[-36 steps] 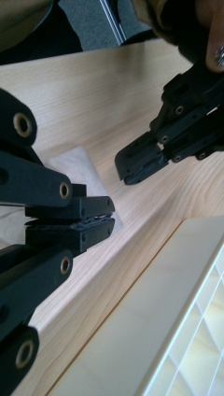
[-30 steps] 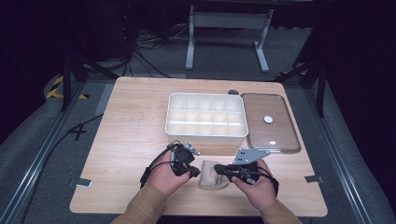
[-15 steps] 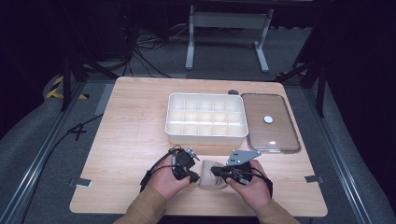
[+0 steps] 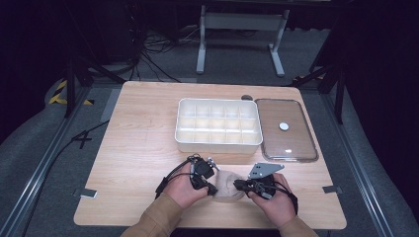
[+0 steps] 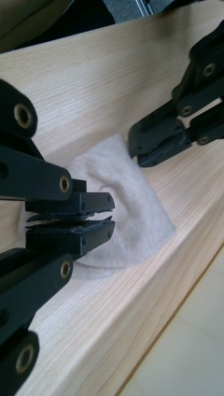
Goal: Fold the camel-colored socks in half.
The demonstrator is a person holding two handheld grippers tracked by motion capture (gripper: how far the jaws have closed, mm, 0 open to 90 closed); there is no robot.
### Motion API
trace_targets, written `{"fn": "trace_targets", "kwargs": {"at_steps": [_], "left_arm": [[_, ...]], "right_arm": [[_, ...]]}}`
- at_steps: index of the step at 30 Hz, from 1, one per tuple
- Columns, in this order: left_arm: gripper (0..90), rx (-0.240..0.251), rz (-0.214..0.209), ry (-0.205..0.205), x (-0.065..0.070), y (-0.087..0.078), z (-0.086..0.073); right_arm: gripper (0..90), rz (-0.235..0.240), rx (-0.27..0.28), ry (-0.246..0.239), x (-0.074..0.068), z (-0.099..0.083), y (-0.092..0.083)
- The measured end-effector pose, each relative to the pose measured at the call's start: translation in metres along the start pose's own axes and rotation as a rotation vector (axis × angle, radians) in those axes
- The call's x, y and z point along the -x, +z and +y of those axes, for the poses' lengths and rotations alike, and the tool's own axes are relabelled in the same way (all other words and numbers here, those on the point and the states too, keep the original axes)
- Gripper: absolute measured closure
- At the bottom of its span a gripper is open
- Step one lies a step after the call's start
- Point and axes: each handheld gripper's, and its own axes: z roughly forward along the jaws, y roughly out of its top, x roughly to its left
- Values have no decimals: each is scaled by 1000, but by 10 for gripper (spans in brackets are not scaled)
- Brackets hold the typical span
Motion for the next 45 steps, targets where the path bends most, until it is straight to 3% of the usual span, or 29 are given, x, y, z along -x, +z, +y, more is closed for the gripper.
{"fn": "trace_targets", "kwargs": {"at_steps": [2,5,8,11,15,21,28,45], "left_arm": [[807,4,-2,6,0,0,1],[792,21,0,-16,0,-3,3],[781,95,-11,-19,2,-11,6],[774,131,-12,13,7,-12,10],[772,89,-18,33,10,0,12],[788,17,22,33,10,14,12],[816,28,21,2,9,17,12],[838,34,13,-9,8,19,13]], "right_arm": [[842,-7,-5,1,2,-3,-1],[829,-4,-9,10,4,-6,0],[822,-7,-16,12,6,-10,1],[820,-8,-20,16,7,-13,3],[822,-10,-26,21,8,-16,4],[821,1,-32,26,12,-19,4],[804,24,-28,51,19,-24,3],[860,9,-71,27,25,-28,-1]]}}
